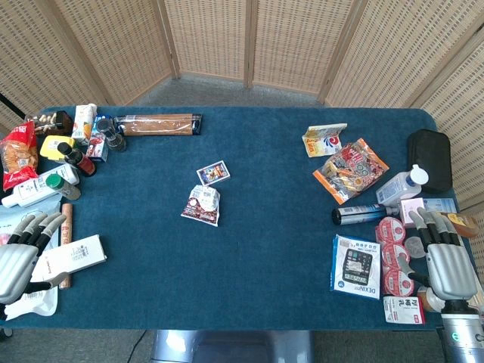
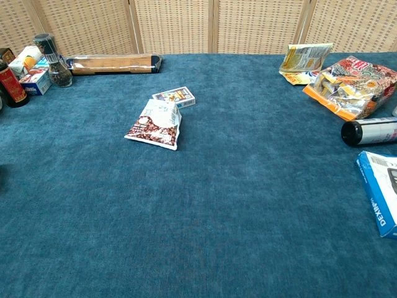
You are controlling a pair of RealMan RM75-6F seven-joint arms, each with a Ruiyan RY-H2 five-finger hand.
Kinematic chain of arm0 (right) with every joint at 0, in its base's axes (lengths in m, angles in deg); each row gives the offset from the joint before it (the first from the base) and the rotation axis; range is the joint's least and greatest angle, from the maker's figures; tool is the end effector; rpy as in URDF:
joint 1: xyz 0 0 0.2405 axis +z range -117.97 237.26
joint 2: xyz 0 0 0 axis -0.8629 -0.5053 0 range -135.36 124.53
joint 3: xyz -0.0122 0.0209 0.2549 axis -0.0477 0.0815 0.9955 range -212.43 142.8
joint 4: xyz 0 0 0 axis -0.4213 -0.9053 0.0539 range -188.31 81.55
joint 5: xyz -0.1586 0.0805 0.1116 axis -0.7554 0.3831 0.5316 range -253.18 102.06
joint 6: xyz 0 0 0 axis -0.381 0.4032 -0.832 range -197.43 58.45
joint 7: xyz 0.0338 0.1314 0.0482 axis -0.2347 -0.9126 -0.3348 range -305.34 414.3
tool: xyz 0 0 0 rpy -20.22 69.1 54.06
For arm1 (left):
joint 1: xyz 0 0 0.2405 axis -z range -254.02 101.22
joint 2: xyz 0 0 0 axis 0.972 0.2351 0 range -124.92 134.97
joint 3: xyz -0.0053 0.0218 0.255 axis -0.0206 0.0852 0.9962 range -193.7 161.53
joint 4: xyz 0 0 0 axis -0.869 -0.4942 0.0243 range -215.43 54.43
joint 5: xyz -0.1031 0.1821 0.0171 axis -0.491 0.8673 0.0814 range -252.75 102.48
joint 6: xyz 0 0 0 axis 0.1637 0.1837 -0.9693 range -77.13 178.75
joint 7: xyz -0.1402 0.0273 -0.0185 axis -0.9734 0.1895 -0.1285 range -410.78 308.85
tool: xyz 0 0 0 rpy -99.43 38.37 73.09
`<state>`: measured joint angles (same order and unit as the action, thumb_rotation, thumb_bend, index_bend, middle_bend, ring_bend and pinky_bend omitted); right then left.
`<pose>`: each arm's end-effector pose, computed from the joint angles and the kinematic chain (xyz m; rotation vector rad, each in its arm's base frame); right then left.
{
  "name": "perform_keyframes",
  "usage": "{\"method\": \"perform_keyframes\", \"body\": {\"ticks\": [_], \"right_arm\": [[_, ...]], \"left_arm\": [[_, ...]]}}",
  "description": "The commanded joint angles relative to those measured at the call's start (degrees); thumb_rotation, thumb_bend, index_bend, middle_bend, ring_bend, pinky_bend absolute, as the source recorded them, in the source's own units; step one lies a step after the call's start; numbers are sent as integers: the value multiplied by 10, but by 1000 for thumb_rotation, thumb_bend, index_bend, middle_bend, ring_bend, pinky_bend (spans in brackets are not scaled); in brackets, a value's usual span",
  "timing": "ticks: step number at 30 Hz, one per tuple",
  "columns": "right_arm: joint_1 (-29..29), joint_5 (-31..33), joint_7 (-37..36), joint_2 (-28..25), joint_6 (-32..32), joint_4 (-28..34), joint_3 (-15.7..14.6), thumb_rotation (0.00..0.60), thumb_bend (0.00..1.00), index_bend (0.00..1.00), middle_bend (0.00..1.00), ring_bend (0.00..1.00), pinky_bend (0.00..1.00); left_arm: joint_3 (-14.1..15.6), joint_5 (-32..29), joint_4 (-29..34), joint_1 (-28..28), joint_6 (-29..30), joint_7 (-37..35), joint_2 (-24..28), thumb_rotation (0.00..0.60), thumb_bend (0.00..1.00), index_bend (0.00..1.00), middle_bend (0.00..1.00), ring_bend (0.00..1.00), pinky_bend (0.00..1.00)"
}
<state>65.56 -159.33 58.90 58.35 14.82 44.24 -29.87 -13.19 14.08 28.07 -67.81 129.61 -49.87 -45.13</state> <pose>-0.2919 -0.1922 0.1579 1.3584 -0.9019 0.9275 -0.2665 0.1713 0.1782 -1.5757 -1.0076 -0.8513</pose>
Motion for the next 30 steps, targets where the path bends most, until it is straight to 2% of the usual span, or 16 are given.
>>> {"method": "perform_keyframes", "body": {"ticks": [1,8,11,18,25,30], "right_arm": [[1,0,-12,1,-2,3,2,590,322,0,0,0,0],[0,-14,-38,-2,1,1,-3,590,321,0,0,0,0],[-5,-15,-44,-4,8,1,-3,590,321,0,0,0,0],[-19,-16,-41,-11,23,10,-8,592,320,0,0,0,0],[-39,-12,-32,-24,44,23,-13,592,321,0,0,0,0],[-55,-3,-37,-32,61,28,-13,590,321,0,0,0,0]], "left_arm": [[-2,-2,2,3,-5,4,-1,600,228,0,0,0,0],[-4,5,12,15,-23,25,2,600,218,0,0,0,0],[-14,-2,19,31,-42,50,3,600,215,0,0,0,0],[-61,-67,20,119,-155,101,-16,600,216,0,0,0,0],[-113,-172,-30,243,-295,150,-94,600,217,0,0,0,0],[-133,-228,-87,316,-353,188,-165,600,215,0,0,0,0]]}}
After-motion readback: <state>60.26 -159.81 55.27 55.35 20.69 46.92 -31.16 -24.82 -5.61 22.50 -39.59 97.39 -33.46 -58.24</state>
